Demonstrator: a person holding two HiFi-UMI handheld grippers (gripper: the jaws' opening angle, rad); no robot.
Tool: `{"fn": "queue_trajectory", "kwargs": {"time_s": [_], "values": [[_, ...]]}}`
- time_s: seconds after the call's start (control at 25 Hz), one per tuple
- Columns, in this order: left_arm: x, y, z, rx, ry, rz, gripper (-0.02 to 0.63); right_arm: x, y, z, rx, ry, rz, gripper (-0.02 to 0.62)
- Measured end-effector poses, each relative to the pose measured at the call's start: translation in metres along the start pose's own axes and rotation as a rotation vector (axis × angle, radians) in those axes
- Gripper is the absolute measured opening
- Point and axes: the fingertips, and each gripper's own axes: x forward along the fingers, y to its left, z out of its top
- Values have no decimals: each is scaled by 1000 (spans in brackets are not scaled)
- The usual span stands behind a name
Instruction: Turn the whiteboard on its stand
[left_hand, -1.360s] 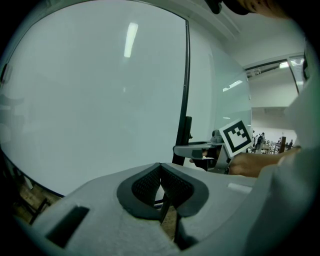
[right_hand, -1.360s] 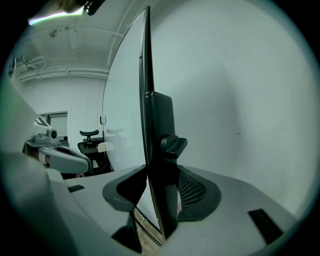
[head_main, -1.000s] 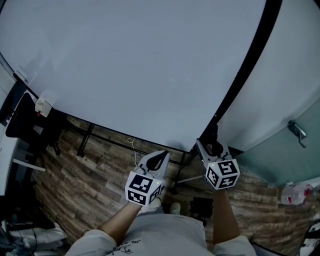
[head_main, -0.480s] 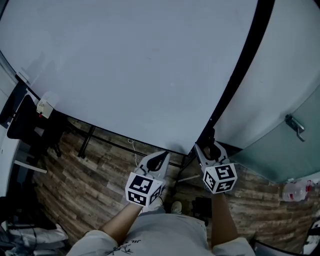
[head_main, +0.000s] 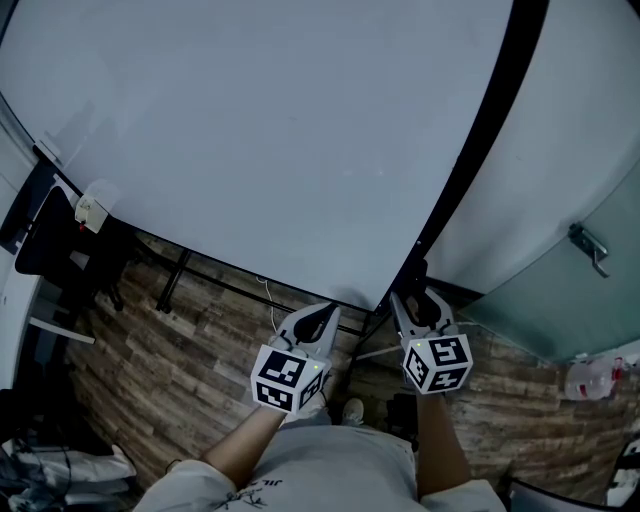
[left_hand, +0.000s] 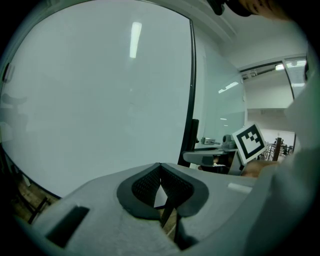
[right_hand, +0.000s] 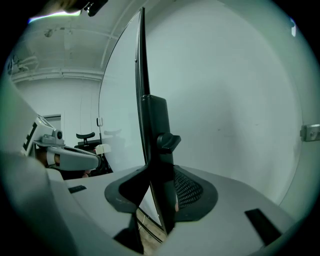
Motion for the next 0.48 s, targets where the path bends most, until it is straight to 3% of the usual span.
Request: {"fn": "queue_trajectory", "kwargs": {"time_s": [0.48], "values": [[0, -15, 0, 12, 3, -17, 11, -37, 1, -10, 7, 0, 2, 147]]}}
